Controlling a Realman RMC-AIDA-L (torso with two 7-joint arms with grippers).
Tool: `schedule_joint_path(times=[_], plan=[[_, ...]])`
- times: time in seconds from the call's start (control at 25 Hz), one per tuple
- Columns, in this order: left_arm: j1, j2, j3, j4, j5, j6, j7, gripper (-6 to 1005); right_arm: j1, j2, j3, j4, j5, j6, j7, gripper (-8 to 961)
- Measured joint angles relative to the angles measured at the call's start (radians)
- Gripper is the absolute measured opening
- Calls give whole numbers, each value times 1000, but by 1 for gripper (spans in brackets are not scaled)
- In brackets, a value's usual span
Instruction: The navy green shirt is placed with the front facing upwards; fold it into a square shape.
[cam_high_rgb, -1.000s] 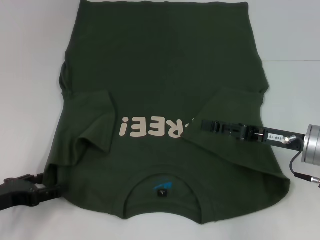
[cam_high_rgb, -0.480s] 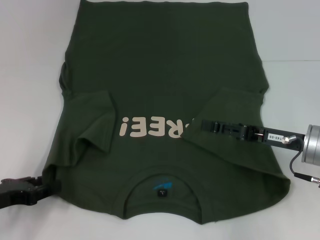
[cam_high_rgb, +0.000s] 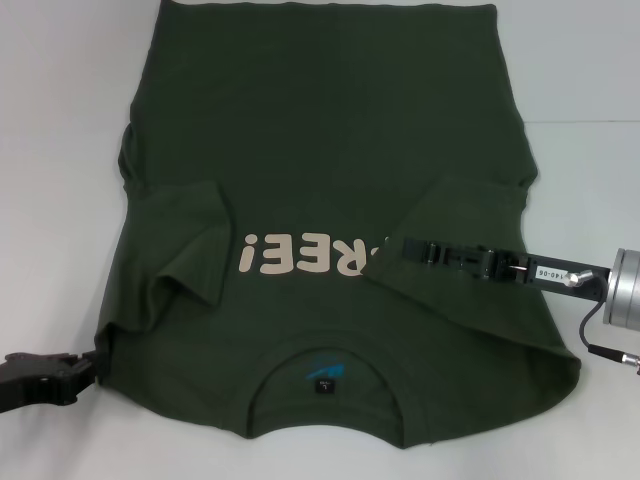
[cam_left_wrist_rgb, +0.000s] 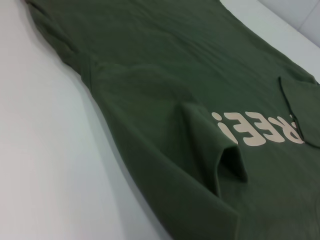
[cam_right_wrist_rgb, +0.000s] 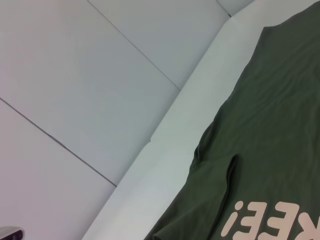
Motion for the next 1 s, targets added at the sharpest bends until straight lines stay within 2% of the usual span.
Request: schedule_joint_path(times=[0.36, 1.0], plan=[[-7, 0, -3, 0, 1, 0, -4, 29, 0, 0, 0, -1, 2, 4, 0, 926], [11, 3, -12, 68, 2, 34, -58, 29, -9, -14, -3, 0, -3, 2, 10, 926]])
